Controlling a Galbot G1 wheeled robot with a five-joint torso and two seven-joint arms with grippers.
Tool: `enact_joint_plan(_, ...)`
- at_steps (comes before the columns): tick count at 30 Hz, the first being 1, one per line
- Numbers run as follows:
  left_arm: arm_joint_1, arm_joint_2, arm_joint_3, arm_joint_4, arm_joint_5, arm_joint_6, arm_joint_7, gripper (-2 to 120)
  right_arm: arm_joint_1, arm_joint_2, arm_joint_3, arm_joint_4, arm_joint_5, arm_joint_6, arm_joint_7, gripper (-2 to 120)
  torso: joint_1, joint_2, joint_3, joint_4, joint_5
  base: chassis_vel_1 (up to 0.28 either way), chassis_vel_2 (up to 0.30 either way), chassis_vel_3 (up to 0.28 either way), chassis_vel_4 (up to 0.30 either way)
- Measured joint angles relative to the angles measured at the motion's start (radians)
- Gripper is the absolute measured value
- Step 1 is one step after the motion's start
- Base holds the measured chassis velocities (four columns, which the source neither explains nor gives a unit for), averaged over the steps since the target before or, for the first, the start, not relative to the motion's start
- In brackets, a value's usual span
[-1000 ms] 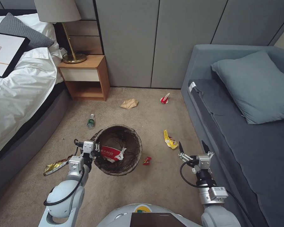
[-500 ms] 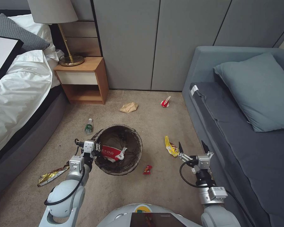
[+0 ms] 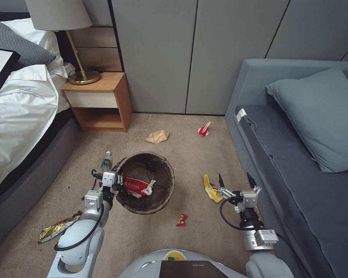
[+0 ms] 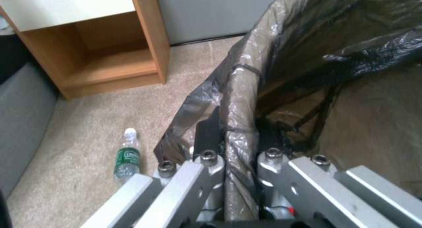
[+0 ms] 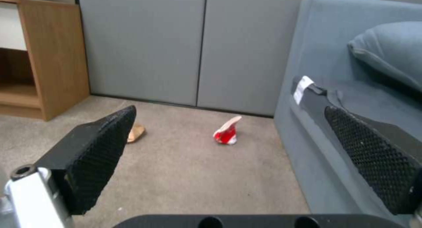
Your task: Pick up the trash bin, then pick up the garbage from the floor and place it into the trash bin.
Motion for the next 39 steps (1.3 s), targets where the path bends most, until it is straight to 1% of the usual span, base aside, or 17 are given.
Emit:
enact_joint_plan(4,0.000,0.004,-0.001,0.000,-0.002,0.000,0.000,3,0.014,-0.047,0.010,-0.013,0.027,-0.028,-0.042,100,0.000,0.000,0.000,0.0000,0.0000,-0.009,0.014,0.007,-0.008)
enact_joint_plan(6,0.002,0.007,-0.003,-0.002,-0.004,0.001,0.000,3,0.036,-0.067,0.035,-0.024,0.047,-0.059,-0.106,100,0.000,0.000,0.000,0.0002,0.0000,0.000,0.000,0.000,0.000)
enact_joint_plan(7,0.002,0.007,-0.003,-0.002,-0.004,0.001,0.000,3,0.036,-0.067,0.035,-0.024,0.047,-0.059,-0.106,100,0.000,0.000,0.000,0.0002,0.0000,0.000,0.000,0.000,0.000)
enact_joint_plan(9,0.002,0.010,-0.004,-0.011,-0.010,0.009,0.001,3,0.071,-0.064,0.075,-0.037,0.056,-0.106,-0.222,100,0.000,0.000,0.000,0.0000,0.0002,0.000,0.000,0.000,0.000)
enact_joint_plan(12,0.001,0.013,-0.004,-0.014,-0.014,0.021,0.001,3,0.092,-0.097,0.070,-0.048,0.074,-0.142,-0.255,100,0.000,0.000,0.000,-0.0001,0.0000,0.000,0.000,0.000,0.000)
enact_joint_plan(14,0.001,0.014,-0.003,-0.016,-0.015,0.027,0.000,3,0.102,-0.113,0.060,-0.054,0.083,-0.157,-0.259,100,0.000,0.000,0.000,-0.0002,0.0001,0.000,0.000,0.000,0.000)
enact_joint_plan(16,0.008,0.014,-0.001,-0.026,-0.017,0.042,-0.005,3,0.142,-0.189,0.020,-0.078,0.117,-0.198,-0.257,100,0.000,0.000,0.000,-0.0001,0.0003,0.000,0.000,0.000,0.000)
enact_joint_plan(17,0.008,0.014,-0.001,-0.026,-0.017,0.042,-0.005,3,0.142,-0.189,0.020,-0.078,0.117,-0.198,-0.257,100,0.000,0.000,0.000,-0.0001,0.0003,0.000,0.000,0.000,0.000)
enact_joint_plan(19,0.015,0.014,-0.001,-0.037,-0.023,0.057,-0.013,3,0.168,-0.251,-0.004,-0.094,0.128,-0.216,-0.250,100,0.000,0.000,0.000,0.0003,0.0004,0.000,0.000,0.000,0.000)
enact_joint_plan(20,0.019,0.014,-0.001,-0.045,-0.027,0.069,-0.018,3,0.183,-0.305,-0.023,-0.103,0.140,-0.230,-0.243,100,0.000,0.000,0.000,0.0002,0.0003,0.000,0.000,0.000,0.000)
enact_joint_plan(22,0.021,0.014,-0.002,-0.050,-0.029,0.075,-0.021,3,0.188,-0.328,-0.031,-0.106,0.149,-0.236,-0.240,100,0.000,0.000,0.000,0.0004,0.0003,0.000,0.000,0.000,0.000)
enact_joint_plan(24,0.024,0.014,-0.003,-0.066,-0.034,0.095,-0.033,3,0.208,-0.419,-0.064,-0.114,0.197,-0.265,-0.233,100,0.000,0.000,0.000,0.0003,0.0000,0.000,0.000,0.000,0.000)
enact_joint_plan(25,0.024,0.014,-0.003,-0.066,-0.034,0.095,-0.033,3,0.208,-0.419,-0.064,-0.114,0.197,-0.265,-0.233,100,0.000,0.000,0.000,0.0003,0.0000,0.000,0.000,0.000,0.000)
enact_joint_plan(28,0.024,0.011,-0.006,-0.083,-0.036,0.117,-0.053,3,0.244,-0.507,-0.114,-0.142,0.251,-0.285,-0.236,100,0.000,0.000,0.000,-0.0003,0.0001,0.000,0.000,0.000,0.000)
enact_joint_plan(29,0.024,0.011,-0.006,-0.083,-0.036,0.117,-0.053,3,0.244,-0.507,-0.114,-0.142,0.251,-0.285,-0.236,100,0.000,0.000,0.000,-0.0003,0.0001,0.000,0.000,0.000,0.000)
enact_joint_plan(32,0.033,0.003,-0.022,-0.102,-0.039,0.130,-0.060,3,0.304,-0.593,-0.189,-0.219,0.312,-0.294,-0.269,100,0.000,0.000,0.000,0.0000,0.0002,0.000,0.000,0.000,0.000)
enact_joint_plan(39,0.046,-0.011,-0.029,-0.112,-0.025,0.130,-0.061,3,0.337,-0.624,-0.227,-0.297,0.385,-0.342,-0.277,100,0.000,0.000,0.000,-0.0001,0.0001,0.000,0.000,0.000,0.000)
